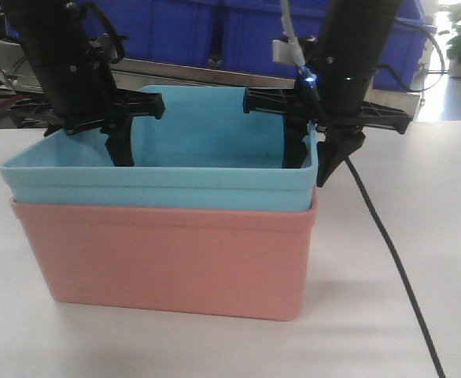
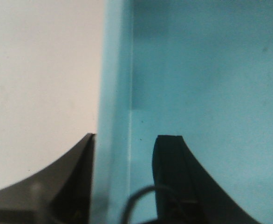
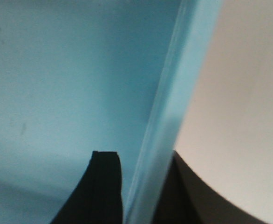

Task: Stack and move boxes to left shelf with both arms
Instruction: 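Lift the stacked bins off the table with both grippers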

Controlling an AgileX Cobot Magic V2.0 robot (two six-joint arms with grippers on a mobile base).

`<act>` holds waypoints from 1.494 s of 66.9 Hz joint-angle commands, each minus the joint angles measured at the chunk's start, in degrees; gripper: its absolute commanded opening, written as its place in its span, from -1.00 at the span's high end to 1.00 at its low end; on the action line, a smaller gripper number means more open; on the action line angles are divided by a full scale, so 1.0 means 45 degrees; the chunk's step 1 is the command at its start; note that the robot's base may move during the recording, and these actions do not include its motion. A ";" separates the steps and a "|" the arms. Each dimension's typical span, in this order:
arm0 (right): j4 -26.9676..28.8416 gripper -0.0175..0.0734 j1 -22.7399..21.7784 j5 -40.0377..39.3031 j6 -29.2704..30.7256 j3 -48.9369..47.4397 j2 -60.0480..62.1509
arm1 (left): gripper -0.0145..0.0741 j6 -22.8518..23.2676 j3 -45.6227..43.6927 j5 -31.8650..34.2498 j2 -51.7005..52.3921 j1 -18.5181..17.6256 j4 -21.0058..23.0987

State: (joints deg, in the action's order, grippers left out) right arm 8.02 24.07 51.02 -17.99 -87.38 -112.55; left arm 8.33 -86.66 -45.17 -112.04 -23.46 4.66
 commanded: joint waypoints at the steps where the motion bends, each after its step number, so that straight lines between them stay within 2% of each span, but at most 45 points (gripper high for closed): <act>1: -0.0499 0.50 -0.0167 -0.0662 0.0021 -0.0308 0.0558 | 0.68 -0.0952 -0.0342 -0.0058 0.0668 -0.0091 0.0327; 43: -0.0499 0.50 -0.0167 -0.1324 0.0042 -0.0348 0.2047 | 0.68 -0.0952 -0.0342 0.0058 0.3099 -0.0091 0.0428; 58: -0.0499 0.50 -0.0167 -0.1385 0.0423 -0.0437 0.2400 | 0.68 -0.0952 -0.0342 -0.0432 0.4245 -0.0091 0.0429; 74: -0.0499 0.50 0.0023 -0.0928 0.0667 -0.1964 0.2401 | 0.68 -0.0952 -0.0342 -0.1188 0.4914 -0.0141 0.0168; 82: -0.0499 0.50 0.0339 -0.0623 0.1088 -0.3075 0.2401 | 0.68 -0.0952 -0.0342 -0.1706 0.5050 -0.0413 -0.0505; 89: -0.0499 0.50 0.0670 -0.0389 0.1284 -0.3857 0.2401 | 0.68 -0.0920 -0.0342 -0.1889 0.5127 -0.0661 -0.0571; 100: -0.0511 0.50 0.0959 0.0059 0.1329 -0.4342 0.2401 | 0.68 -0.0238 -0.0342 -0.1667 0.5329 -0.1034 -0.0571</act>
State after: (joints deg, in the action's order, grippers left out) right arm 4.83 27.81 61.50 -15.24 -103.35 -104.98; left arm 12.46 -86.18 -54.45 -92.62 -25.38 -3.90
